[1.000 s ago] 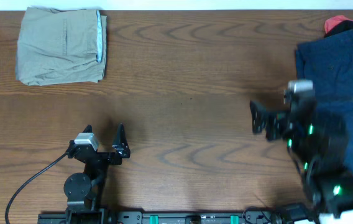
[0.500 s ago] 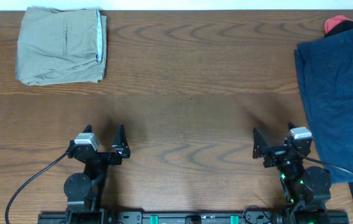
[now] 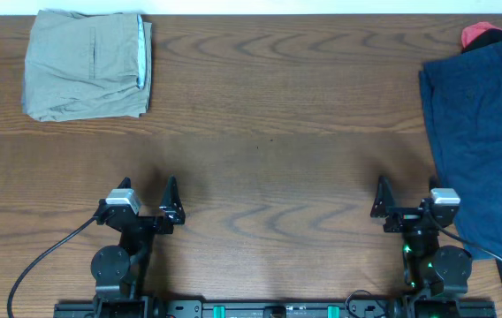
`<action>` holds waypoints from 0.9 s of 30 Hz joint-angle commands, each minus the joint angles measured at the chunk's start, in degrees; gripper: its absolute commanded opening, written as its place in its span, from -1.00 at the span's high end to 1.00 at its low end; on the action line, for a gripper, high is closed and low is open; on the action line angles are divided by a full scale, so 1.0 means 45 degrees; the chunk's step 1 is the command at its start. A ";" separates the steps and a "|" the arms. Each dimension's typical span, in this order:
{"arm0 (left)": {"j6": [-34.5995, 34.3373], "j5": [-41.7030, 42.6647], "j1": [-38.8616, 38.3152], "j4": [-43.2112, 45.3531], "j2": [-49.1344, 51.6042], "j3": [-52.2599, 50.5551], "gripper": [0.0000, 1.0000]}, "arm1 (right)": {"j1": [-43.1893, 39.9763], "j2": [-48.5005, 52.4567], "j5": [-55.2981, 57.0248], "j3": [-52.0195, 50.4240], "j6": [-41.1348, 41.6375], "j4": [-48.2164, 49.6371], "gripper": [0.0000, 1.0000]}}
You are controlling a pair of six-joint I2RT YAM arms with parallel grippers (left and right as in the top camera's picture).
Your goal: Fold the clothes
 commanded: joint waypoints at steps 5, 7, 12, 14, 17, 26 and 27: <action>0.0083 0.0170 0.0058 -0.0418 -0.0078 -0.0219 -0.96 | -0.0758 -0.0097 0.0355 -0.0073 0.0272 -0.0010 -0.99; 0.0083 0.0170 0.0058 -0.0418 -0.0078 -0.0219 -0.96 | -0.0845 -0.0097 0.0355 -0.0073 0.0277 -0.0005 -0.97; 0.0083 0.0170 0.0058 -0.0418 -0.0078 -0.0219 -0.96 | -0.0845 -0.0092 0.0355 -0.0073 0.0277 0.0000 -0.99; 0.0083 0.0170 0.0058 -0.0418 -0.0078 -0.0219 -0.96 | -0.0845 -0.0092 0.0359 -0.0073 0.0277 0.0000 -0.98; 0.0083 0.0170 0.0058 -0.0418 -0.0078 -0.0219 -0.96 | -0.0845 -0.0092 0.0355 -0.0073 0.0277 0.0000 -0.99; 0.0083 0.0170 0.0058 -0.0418 -0.0078 -0.0219 -0.96 | -0.0782 -0.0087 0.0355 -0.0073 0.0277 0.0005 -0.98; 0.0083 0.0170 0.0058 -0.0418 -0.0078 -0.0219 -0.96 | -0.0787 -0.0087 0.0359 -0.0073 0.0277 0.0005 -0.98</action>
